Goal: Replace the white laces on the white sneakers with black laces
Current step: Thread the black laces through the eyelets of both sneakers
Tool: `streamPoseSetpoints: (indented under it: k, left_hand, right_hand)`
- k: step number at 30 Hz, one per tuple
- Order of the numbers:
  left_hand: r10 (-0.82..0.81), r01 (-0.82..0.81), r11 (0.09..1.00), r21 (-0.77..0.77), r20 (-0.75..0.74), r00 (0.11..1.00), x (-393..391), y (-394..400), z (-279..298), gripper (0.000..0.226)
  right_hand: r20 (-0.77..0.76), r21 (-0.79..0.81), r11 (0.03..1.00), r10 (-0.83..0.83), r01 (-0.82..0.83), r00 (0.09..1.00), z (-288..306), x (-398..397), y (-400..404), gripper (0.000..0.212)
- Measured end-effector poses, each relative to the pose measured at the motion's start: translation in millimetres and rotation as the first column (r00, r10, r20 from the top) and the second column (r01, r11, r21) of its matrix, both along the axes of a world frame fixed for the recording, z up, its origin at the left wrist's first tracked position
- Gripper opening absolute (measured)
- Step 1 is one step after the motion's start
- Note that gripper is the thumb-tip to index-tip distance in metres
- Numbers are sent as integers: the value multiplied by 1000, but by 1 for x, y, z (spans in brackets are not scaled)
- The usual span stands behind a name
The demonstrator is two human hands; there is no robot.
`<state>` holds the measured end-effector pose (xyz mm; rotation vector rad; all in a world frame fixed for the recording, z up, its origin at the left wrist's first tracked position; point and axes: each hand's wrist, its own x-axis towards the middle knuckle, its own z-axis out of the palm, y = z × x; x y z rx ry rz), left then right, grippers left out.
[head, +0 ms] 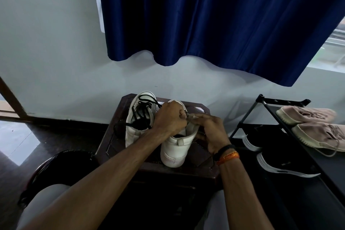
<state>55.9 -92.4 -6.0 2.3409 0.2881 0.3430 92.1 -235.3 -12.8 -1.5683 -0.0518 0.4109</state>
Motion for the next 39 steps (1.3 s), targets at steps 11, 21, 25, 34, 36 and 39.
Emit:
streamPoseSetpoints:
  k: [11, 21, 25, 34, 36, 39]
  left_hand:
    - [50, -53, 993, 108, 30, 998, 1, -2, -5, 13]
    - [15, -35, 960, 277, 73, 997, 8, -2, -5, 14]
    - [23, -26, 999, 24, 125, 992, 10, 3, -10, 30]
    - [-52, 42, 996, 83, 115, 992, 17, 9, -10, 20]
    - [-42, 29, 994, 104, 126, 991, 19, 9, -12, 22]
    - [-41, 29, 995, 91, 134, 990, 21, 10, -15, 31]
  right_hand:
    - [161, -103, 990, 111, -95, 981, -2, -1, -3, 18]
    - [295, -217, 972, 153, -89, 943, -3, -2, -2, 15]
    - [147, -16, 994, 110, -109, 983, -1, -6, -6, 15]
    - [-22, 63, 987, 151, -150, 988, 5, -2, -9, 23]
    - [-67, 88, 992, 93, -87, 993, 5, 0, -5, 26]
    - [-27, 43, 998, 43, -42, 999, -2, 4, 2, 19]
